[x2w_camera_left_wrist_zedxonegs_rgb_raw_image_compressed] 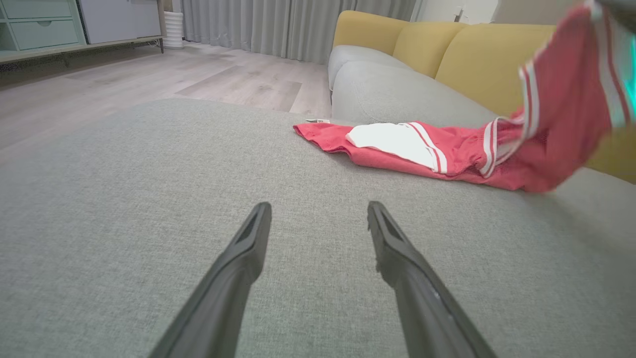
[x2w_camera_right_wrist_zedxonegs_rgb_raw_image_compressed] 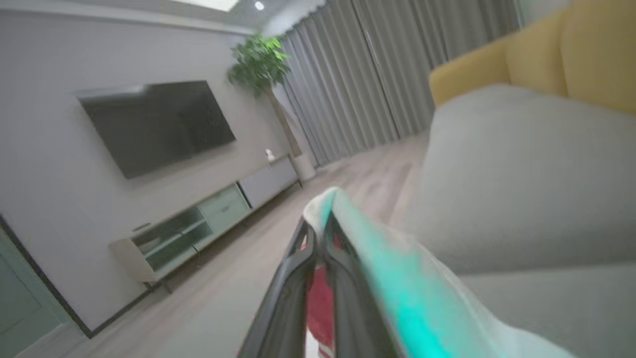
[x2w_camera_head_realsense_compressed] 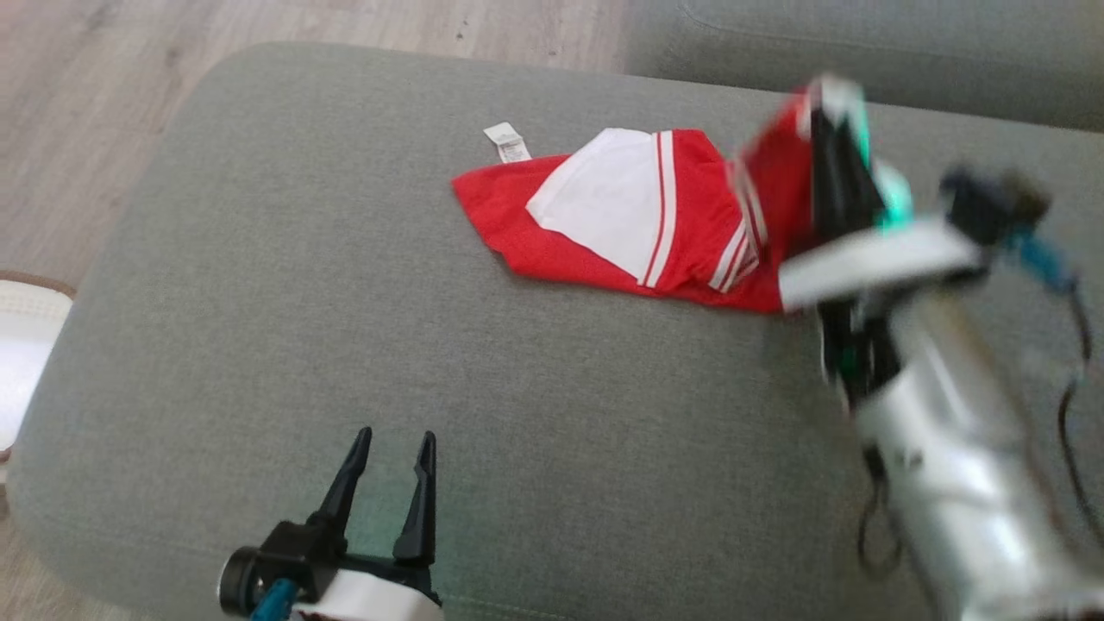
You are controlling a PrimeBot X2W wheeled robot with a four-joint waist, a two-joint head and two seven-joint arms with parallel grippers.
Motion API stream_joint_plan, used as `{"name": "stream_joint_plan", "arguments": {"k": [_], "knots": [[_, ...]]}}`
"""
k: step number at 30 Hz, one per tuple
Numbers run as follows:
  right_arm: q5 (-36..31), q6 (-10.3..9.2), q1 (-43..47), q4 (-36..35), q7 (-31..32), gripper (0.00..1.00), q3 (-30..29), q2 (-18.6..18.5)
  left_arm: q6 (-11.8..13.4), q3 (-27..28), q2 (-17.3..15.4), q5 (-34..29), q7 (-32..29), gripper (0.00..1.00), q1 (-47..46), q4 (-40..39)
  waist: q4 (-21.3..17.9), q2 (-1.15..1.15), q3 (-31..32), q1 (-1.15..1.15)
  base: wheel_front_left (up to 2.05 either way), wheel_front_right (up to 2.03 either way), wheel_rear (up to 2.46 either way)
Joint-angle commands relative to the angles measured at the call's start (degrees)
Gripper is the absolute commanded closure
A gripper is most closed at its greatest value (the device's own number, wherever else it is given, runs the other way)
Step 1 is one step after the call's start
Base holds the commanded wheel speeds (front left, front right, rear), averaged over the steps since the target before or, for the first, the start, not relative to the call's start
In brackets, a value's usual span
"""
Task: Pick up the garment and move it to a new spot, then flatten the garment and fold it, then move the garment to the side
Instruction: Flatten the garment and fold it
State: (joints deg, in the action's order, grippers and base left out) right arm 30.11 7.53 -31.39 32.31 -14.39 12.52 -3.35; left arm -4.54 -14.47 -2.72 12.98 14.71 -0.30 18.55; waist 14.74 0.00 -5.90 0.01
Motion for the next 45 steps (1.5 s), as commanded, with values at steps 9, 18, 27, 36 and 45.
{"name": "stream_joint_plan", "arguments": {"k": [9, 18, 27, 36, 45], "knots": [[8.70, -0.04, -21.61, -7.70, -0.61, 1.00, 13.39, 0.47, 0.42, 0.20, -0.16, 1.11, 0.29, 0.00, 0.11, -0.30, 5.28, 0.00, 4.22, -0.01, 0.00, 0.00, 0.00], [12.01, -0.04, -32.87, -0.59, -0.61, 1.00, 5.57, 0.47, 0.30, 0.43, -0.16, 0.73, 0.29, 0.00, 1.96, -0.15, 9.23, 0.00, 5.43, -0.01, 0.00, 0.00, 0.00], [-23.36, -0.04, -24.63, 23.29, -0.61, 0.14, -25.71, -3.15, 0.69, 0.37, -0.16, 1.88, 0.29, 0.00, -0.06, -0.77, 6.22, 0.00, 0.75, -0.01, 0.00, 0.00, 0.00], [-35.22, -0.04, -8.12, 18.02, -0.61, 0.00, -34.84, -0.65, -0.16, 0.23, -0.16, 1.82, 0.29, 0.00, -2.95, -1.22, -1.18, 0.00, -1.39, -0.01, 0.00, 0.00, 0.00], [-25.51, -0.04, 5.83, 5.63, -0.61, 0.00, -19.01, 0.44, -2.62, -5.89, -0.16, 4.11, 0.29, 0.00, -7.72, 1.15, -10.03, 0.00, -2.67, -0.01, 0.00, 0.00, 0.00]]}}
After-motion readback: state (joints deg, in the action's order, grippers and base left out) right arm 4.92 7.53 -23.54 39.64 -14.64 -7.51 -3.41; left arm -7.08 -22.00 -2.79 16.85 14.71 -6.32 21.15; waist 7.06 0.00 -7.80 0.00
